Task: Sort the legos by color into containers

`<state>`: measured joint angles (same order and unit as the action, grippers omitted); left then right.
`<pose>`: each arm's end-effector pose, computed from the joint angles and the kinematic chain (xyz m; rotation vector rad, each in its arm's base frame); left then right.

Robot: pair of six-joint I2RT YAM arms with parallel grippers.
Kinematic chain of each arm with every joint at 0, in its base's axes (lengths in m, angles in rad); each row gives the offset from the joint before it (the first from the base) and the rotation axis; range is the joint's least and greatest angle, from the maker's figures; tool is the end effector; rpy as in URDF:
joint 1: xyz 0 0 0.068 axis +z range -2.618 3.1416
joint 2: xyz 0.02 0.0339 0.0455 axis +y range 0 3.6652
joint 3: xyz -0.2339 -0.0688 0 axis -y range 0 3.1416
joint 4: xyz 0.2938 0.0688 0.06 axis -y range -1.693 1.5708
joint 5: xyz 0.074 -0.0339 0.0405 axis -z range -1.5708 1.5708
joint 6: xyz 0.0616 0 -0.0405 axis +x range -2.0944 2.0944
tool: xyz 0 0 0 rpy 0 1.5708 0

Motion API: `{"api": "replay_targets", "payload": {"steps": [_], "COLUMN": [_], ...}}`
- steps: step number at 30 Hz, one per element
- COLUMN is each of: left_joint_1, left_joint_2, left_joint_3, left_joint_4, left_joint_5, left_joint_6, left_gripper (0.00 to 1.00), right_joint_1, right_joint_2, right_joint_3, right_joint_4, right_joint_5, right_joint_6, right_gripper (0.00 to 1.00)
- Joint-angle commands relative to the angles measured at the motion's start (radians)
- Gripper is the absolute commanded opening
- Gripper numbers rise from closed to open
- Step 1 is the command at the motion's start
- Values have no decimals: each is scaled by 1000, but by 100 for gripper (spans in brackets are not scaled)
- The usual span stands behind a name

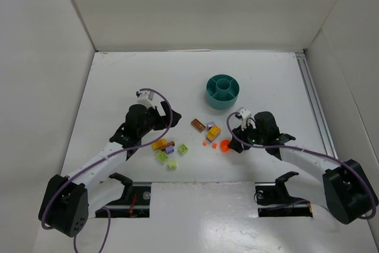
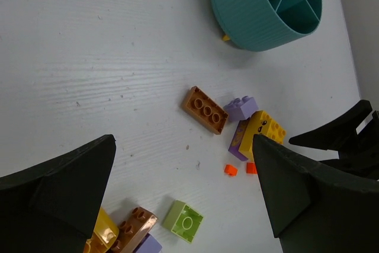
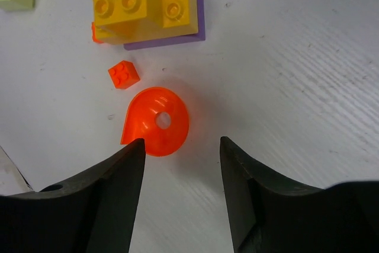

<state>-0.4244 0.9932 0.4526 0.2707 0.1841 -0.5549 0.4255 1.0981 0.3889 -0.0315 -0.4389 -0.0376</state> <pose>0.2731 -0.1358 0.1738 0.0094 1.9231 -0.8428 0.2363 0.1358 0.0884 -0.7530 2.2019 0.7036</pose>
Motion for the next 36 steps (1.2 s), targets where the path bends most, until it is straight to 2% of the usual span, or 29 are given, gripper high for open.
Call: {"api": "replay_targets", "payload": {"steps": [1,9,15,17,21,25,28,30,33,36], "left_joint_1": [-26,-71,-82,-93,-93,-93,-93,-93,-93,-93], "left_joint_2": [19,28,47,47,47,47,47,47,47,58], "left_joint_3": [52,72,81,81,81,90,90,90,90,90], "left_joint_4": [9,-11,-21,-21,-21,-39,-39,-39,-39,-39], "left_joint_5": [-47,-103,-121,-121,-121,-121,-121,-121,-121,-121], "left_joint_6": [19,19,29,29,29,38,38,38,38,38], "left_gripper": [100,100,100,100,100,100,100,100,100,100], "right_joint_1": [-4,-4,-4,-4,-4,-14,-27,-27,-27,-18], "right_joint_2": [40,170,200,189,105,11,-47,-58,-69,-1], "right_joint_3": [-5,-24,-56,-56,-42,52,195,279,422,539], "right_joint_4": [88,247,320,320,320,202,35,-100,-178,-202], "right_joint_5": [-58,-118,-147,-147,-169,-115,12,190,427,531], "right_joint_6": [27,74,107,107,96,53,-25,-57,-79,-111], "right_gripper": [58,49,20,0,0,0,0,0,0,0]}}
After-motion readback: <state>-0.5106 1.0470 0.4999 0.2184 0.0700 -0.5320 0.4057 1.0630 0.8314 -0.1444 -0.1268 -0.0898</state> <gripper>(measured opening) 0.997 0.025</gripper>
